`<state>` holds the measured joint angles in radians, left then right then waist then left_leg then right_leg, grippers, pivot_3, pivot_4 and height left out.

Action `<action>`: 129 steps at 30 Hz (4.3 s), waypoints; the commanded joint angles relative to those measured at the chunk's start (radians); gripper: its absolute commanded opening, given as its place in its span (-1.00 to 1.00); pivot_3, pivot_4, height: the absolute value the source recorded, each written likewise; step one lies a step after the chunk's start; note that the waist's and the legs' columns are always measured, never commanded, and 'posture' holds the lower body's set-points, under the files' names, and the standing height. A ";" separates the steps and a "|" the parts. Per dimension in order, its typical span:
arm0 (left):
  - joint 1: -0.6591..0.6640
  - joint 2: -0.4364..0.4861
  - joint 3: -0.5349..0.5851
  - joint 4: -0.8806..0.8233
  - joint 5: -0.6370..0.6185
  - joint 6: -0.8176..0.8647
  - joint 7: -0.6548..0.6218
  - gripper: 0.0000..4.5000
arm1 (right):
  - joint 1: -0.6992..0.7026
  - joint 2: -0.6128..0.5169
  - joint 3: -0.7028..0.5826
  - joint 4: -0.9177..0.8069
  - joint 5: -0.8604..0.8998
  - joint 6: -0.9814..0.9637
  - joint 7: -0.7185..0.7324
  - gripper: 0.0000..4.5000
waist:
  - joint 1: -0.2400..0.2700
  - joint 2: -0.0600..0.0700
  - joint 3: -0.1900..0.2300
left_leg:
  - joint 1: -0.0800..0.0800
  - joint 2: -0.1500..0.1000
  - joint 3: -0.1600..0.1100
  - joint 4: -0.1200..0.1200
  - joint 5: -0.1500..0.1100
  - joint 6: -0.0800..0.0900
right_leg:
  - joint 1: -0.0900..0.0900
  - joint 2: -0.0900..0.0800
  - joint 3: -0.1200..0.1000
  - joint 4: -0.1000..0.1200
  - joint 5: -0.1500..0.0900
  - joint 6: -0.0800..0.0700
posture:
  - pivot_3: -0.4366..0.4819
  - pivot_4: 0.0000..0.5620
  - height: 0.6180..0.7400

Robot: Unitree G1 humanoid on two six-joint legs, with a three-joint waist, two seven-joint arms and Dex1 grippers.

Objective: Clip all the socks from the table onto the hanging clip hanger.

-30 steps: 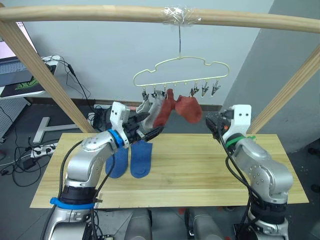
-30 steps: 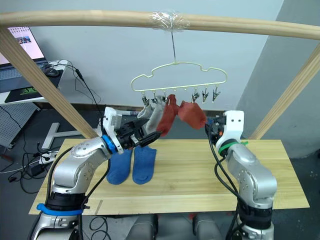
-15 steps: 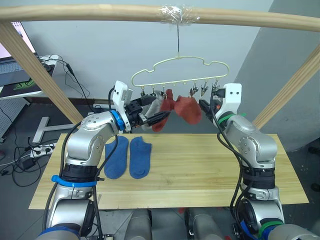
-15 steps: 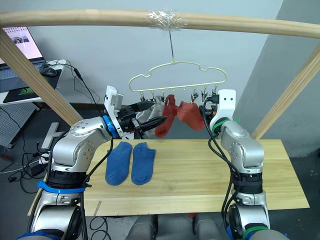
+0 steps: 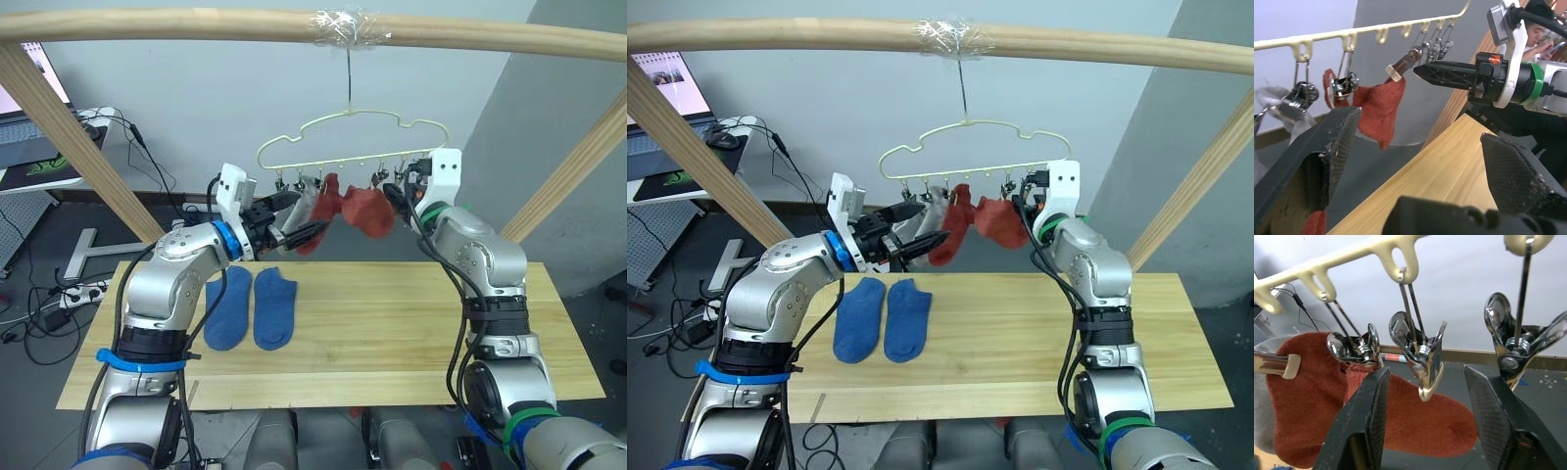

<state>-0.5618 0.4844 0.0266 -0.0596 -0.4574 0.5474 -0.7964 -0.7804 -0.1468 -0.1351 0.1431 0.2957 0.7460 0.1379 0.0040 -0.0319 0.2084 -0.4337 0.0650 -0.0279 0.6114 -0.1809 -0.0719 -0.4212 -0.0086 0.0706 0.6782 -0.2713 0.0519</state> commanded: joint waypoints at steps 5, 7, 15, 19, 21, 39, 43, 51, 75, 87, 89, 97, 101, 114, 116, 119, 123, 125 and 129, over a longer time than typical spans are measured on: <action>-0.004 0.008 0.016 -0.037 -0.003 -0.011 0.008 1.00 | -0.050 -0.015 -0.003 0.024 -0.008 -0.056 0.009 -0.06 | 0.002 0.000 0.000 | 0.000 0.000 0.000 0.000 0.000 0.000 | 0.000 0.000 0.000 0.000 0.000 0.000 | 0.31 -0.38 1.00; -0.004 0.007 0.017 -0.036 -0.003 -0.011 0.010 1.00 | -0.052 -0.015 -0.003 0.028 -0.007 -0.058 0.009 -0.27 | 0.002 0.000 0.000 | 0.000 0.000 0.000 0.000 0.000 0.000 | 0.000 0.000 0.000 0.000 0.000 0.000 | 0.31 -0.38 1.00; -0.001 0.002 0.015 -0.034 -0.005 -0.014 0.016 1.00 | -0.072 -0.010 -0.002 0.023 -0.001 -0.056 0.012 -0.27 | 0.002 0.000 0.000 | 0.000 0.000 0.000 0.000 0.000 0.000 | 0.000 0.000 0.000 0.000 0.000 0.000 | 0.30 -0.40 1.00; -0.002 -0.003 0.012 -0.031 -0.005 -0.017 0.022 1.00 | -0.096 -0.004 0.002 0.032 -0.002 -0.053 0.009 -0.27 | 0.002 0.000 0.000 | 0.000 0.000 0.000 0.000 0.000 0.000 | 0.000 0.000 0.000 0.000 0.000 0.000 | 0.30 -0.40 1.00; 0.000 -0.005 0.012 -0.032 -0.005 -0.017 0.025 1.00 | -0.105 -0.002 0.002 0.037 -0.003 -0.051 0.007 -0.27 | 0.003 0.000 0.000 | 0.000 0.000 0.000 0.000 0.000 0.000 | 0.000 0.000 0.000 0.000 0.000 0.000 | 0.30 -0.38 1.00; 0.013 -0.006 0.013 -0.040 -0.001 -0.021 0.048 1.00 | -0.140 -0.001 0.007 0.103 -0.033 -0.074 -0.008 -0.27 | 0.004 0.000 0.000 | 0.000 0.000 0.000 0.000 0.000 0.000 | 0.000 0.000 0.000 0.000 0.000 0.000 | 0.33 -0.38 1.00; 0.015 -0.006 0.010 -0.039 0.003 -0.024 0.049 1.00 | -0.145 -0.002 0.001 0.110 -0.037 -0.080 -0.013 -0.44 | 0.005 0.000 0.000 | 0.000 0.000 0.000 0.000 0.000 0.000 | 0.000 0.000 0.000 0.000 0.000 0.000 | 0.33 -0.38 1.00; 0.016 -0.011 0.007 -0.035 0.006 -0.028 0.050 1.00 | -0.153 -0.005 -0.007 0.121 -0.039 -0.089 -0.016 -0.44 | 0.006 0.000 0.000 | 0.000 0.000 0.000 0.000 0.000 0.000 | 0.000 0.000 0.000 0.000 0.000 0.000 | 0.32 -0.39 1.00; 0.016 -0.019 0.003 -0.034 0.011 -0.032 0.051 1.00 | -0.151 -0.005 -0.017 0.120 -0.039 -0.066 -0.031 0.24 | 0.007 0.000 0.000 | 0.000 0.000 0.000 0.000 0.000 0.000 | 0.000 0.000 0.000 0.001 0.000 0.000 | 0.31 -0.40 1.00; 0.018 -0.022 0.005 -0.036 0.015 -0.032 0.054 1.00 | -0.164 -0.003 -0.015 0.131 -0.036 -0.056 -0.038 0.24 | 0.007 0.000 0.000 | 0.000 0.000 0.000 0.000 0.000 0.000 | 0.000 0.000 0.000 0.001 0.000 0.000 | 0.32 -0.40 1.00; 0.019 -0.021 0.005 -0.036 0.016 -0.032 0.054 1.00 | -0.156 -0.003 -0.013 0.121 -0.037 -0.049 -0.041 0.24 | 0.007 0.000 0.000 | 0.000 0.000 0.000 0.000 0.000 0.000 | 0.000 0.000 0.000 0.001 0.000 0.000 | 0.32 -0.40 1.00; 0.015 -0.023 0.001 -0.029 0.018 -0.036 0.052 1.00 | -0.153 0.003 -0.019 0.101 -0.031 -0.035 -0.049 -0.13 | 0.007 0.000 0.000 | 0.000 0.000 0.000 0.000 0.000 0.000 | 0.000 0.000 0.000 0.001 0.000 0.000 | 0.30 -0.40 1.00; 0.015 -0.024 0.001 -0.027 0.019 -0.038 0.052 1.00 | -0.157 0.007 -0.026 0.084 -0.025 -0.021 -0.064 -0.13 | 0.007 0.000 0.000 | 0.000 0.000 0.000 0.000 0.000 0.000 | 0.000 0.000 0.000 0.001 0.000 0.000 | 0.30 -0.40 1.00; 0.021 -0.024 0.005 -0.032 0.025 -0.041 0.054 1.00 | -0.189 0.031 -0.042 0.115 -0.014 -0.024 -0.067 -0.13 | 0.007 0.000 0.000 | 0.000 0.000 0.000 0.000 0.000 0.000 | 0.000 0.000 0.000 0.001 0.000 0.000 | 0.33 -0.42 1.00; 0.021 -0.025 0.004 -0.031 0.027 -0.042 0.054 1.00 | -0.192 0.033 -0.044 0.118 -0.011 -0.024 -0.066 -0.13 | 0.008 0.000 0.000 | 0.000 0.000 0.000 0.000 0.000 0.000 | 0.000 0.000 0.000 0.001 0.000 0.000 | 0.33 -0.42 1.00; 0.021 -0.026 0.004 -0.030 0.029 -0.044 0.054 1.00 | -0.196 0.034 -0.045 0.123 -0.009 -0.024 -0.064 -0.13 | 0.009 0.000 0.000 | 0.000 0.000 0.000 0.000 0.000 0.000 | 0.000 0.000 0.000 0.001 0.000 0.000 | 0.33 -0.43 1.00; 0.021 -0.025 0.003 -0.028 0.030 -0.048 0.054 1.00 | -0.199 0.036 -0.048 0.126 -0.007 -0.023 -0.064 -0.13 | 0.010 0.000 0.000 | 0.000 0.000 0.000 0.000 0.000 0.000 | 0.000 0.000 0.000 0.001 0.000 0.000 | 0.33 -0.44 1.00; 0.021 -0.026 0.003 -0.027 0.031 -0.050 0.054 1.00 | -0.201 0.038 -0.050 0.128 -0.005 -0.022 -0.065 -0.13 | 0.011 0.000 0.000 | 0.000 0.000 0.000 0.000 0.000 0.000 | 0.000 0.000 0.000 0.001 0.000 0.000 | 0.33 -0.44 1.00; 0.019 -0.027 0.002 -0.025 0.033 -0.052 0.054 1.00 | -0.202 0.037 -0.048 0.130 -0.006 -0.018 -0.067 -0.42 | 0.013 0.000 0.000 | 0.000 0.000 0.000 0.000 0.000 0.000 | 0.000 0.000 0.000 0.001 0.000 0.000 | 0.33 -0.44 1.00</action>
<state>-0.5401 0.4615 0.0258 -0.0633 -0.4248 0.5166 -0.7435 -0.9551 -0.1083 -0.1744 0.2894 0.2782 0.7331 0.0655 0.0167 -0.0318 0.2084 -0.4336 0.0650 -0.0279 0.6113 -0.1809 -0.0720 -0.4215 -0.0085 0.0704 0.6792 -0.2712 0.0517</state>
